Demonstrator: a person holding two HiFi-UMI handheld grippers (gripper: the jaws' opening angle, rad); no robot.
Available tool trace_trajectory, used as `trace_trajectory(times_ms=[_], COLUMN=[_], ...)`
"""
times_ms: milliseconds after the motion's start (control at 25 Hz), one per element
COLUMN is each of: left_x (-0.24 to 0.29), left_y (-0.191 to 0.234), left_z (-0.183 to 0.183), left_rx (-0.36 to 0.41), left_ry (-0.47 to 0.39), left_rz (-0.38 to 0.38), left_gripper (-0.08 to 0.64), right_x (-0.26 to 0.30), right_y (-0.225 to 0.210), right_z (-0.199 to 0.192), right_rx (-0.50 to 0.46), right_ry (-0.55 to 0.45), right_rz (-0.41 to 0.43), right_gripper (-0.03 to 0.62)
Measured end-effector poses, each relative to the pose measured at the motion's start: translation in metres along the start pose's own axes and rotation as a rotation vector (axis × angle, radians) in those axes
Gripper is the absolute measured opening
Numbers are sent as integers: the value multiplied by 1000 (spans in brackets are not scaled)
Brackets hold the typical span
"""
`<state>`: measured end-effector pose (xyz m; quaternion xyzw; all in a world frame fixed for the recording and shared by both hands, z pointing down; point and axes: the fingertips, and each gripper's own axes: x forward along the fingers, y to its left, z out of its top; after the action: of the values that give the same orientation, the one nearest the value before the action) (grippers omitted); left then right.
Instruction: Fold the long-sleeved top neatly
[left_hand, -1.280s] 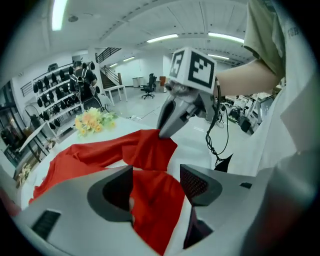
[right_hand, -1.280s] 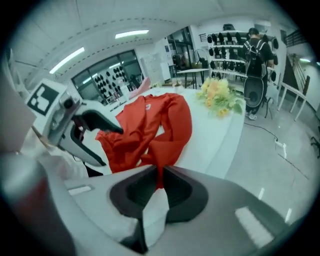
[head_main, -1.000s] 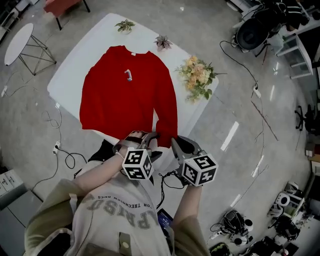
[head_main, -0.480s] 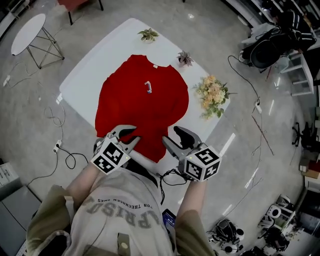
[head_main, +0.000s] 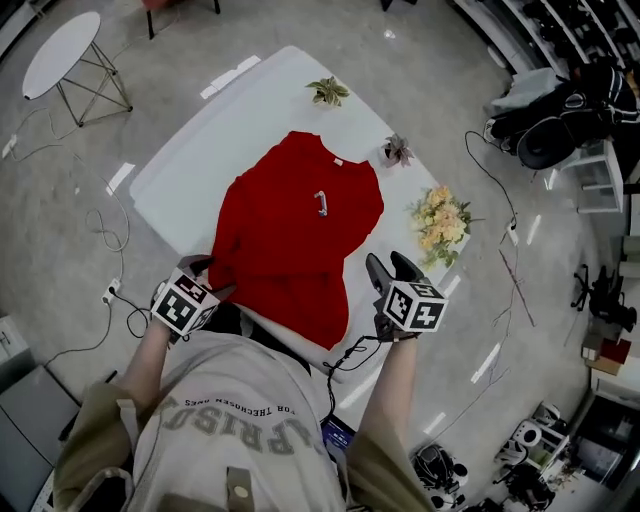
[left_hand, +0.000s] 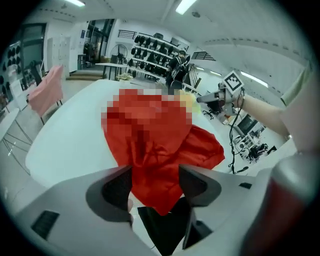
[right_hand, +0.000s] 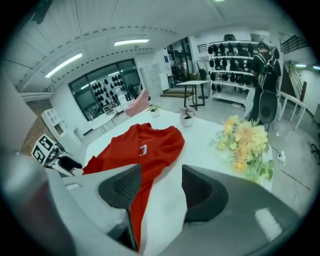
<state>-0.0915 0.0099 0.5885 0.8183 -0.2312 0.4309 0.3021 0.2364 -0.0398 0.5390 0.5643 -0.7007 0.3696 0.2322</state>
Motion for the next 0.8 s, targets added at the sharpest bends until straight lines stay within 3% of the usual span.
trace_trajectory(times_ms=[160,280,360,400,440,600,680,800], left_x=[-10,8,22,28,31,37,40,34], left_y=[12,9,2,-3,-8,-24,-23,-23], left_z=[18,36,48,52,56,60,58,66], left_rx=[-50,-3,44,66,82,73,69,74], left_ry=[-64,-62,-53,-48,-48,-56,-44,-67], left_rz=[13,37,57,60,57,14,21,45], left_gripper=[281,281,279,276,275,275,275,275], right_x=[50,86,82,73,62,44,63,72], right_y=[-19,-29,-34,-37,-43,-80,-98,-108], right_z=[10,1,11,24,38,94,99,89], right_rx=[95,173,186,165,113,-251,-339,-295], right_ry=[11,72,52,33,25,122,207,238], right_rz=[-10,5,3,-16,-50,-274,-336,-330], right_gripper=[239,228,100,43,34,32,38,238])
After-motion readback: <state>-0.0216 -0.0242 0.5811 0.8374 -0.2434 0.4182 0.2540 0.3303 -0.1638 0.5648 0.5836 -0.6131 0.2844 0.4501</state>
